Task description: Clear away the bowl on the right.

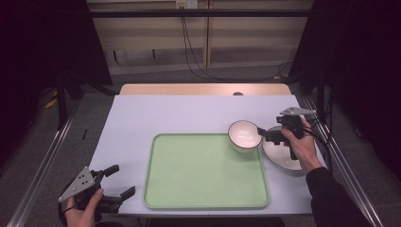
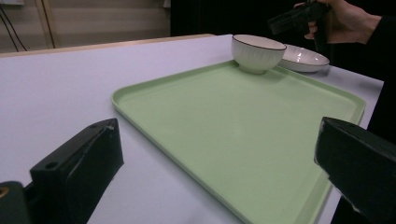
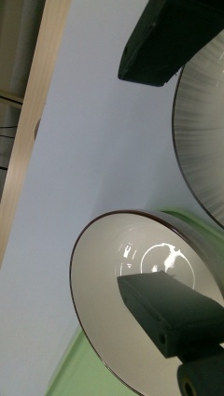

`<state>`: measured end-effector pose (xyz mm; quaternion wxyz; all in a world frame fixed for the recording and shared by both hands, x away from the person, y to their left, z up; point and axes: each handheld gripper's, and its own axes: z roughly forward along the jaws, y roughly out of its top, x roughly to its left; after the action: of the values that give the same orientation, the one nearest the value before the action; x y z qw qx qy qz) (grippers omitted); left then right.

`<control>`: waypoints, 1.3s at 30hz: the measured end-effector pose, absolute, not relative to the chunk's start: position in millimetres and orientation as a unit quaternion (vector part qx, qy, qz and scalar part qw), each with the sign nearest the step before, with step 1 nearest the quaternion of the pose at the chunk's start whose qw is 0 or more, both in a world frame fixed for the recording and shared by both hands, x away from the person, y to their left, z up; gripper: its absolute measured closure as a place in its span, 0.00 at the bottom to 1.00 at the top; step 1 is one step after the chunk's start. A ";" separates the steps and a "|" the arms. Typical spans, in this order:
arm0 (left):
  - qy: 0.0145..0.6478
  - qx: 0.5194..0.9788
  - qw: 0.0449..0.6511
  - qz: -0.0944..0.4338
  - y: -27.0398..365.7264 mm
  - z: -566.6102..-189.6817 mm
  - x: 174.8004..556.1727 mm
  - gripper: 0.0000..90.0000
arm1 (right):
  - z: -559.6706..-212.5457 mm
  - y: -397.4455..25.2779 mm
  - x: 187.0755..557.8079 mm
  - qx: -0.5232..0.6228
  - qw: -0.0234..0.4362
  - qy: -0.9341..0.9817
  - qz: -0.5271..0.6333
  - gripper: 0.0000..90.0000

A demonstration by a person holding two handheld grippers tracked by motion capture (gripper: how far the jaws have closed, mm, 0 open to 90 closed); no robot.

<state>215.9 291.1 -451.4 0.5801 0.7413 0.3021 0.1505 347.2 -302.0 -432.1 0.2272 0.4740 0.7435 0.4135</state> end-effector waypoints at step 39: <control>0.302 0.736 0.586 0.152 289.4 -450.5 215.9 0.01 | -431.6 -333.3 269.9 0.466 0.245 0.714 0.462 0.05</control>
<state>215.9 289.4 -450.5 0.5863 0.7359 0.3025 0.1520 269.9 -333.3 -431.6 0.2450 0.4658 0.7141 0.4617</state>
